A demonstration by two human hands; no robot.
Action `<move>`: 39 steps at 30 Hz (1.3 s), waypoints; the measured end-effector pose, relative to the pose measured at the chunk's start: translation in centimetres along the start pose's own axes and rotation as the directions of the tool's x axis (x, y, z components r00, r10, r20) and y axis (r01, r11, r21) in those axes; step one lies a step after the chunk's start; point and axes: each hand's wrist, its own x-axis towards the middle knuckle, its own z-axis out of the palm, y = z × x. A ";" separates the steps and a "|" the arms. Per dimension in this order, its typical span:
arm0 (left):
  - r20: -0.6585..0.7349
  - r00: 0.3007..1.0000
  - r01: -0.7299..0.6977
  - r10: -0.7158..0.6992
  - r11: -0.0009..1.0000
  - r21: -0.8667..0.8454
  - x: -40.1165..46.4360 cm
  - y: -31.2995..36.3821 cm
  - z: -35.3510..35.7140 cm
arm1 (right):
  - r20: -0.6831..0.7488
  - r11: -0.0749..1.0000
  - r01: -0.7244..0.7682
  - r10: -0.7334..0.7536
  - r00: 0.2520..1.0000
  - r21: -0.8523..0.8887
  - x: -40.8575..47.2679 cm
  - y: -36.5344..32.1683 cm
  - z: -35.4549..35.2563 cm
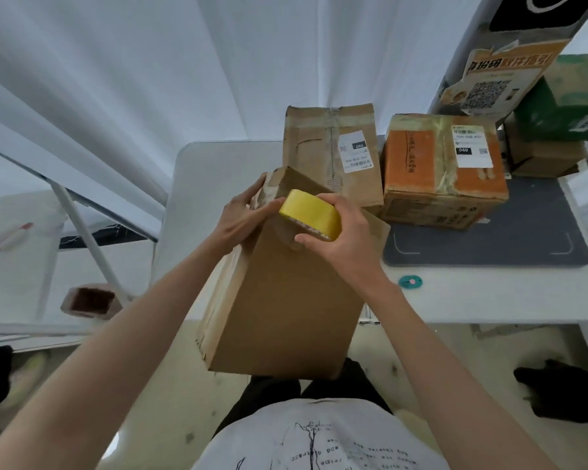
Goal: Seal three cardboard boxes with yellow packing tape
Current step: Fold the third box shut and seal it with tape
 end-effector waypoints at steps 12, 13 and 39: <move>0.202 0.953 0.290 -0.226 0.872 -0.395 -0.8 -8.4 1.6 | 0.155 0.975 0.055 -0.022 0.988 -0.217 3.7 3.3 7.6; 0.216 0.946 0.311 -0.241 0.859 -0.406 -0.8 -8.8 1.5 | 0.154 0.977 0.052 -0.020 0.988 -0.205 4.0 3.6 8.4; 0.256 0.908 0.418 -0.331 0.704 -0.573 0.3 -16.3 1.4 | 0.018 0.959 -0.106 0.115 0.993 -0.264 4.0 10.1 9.9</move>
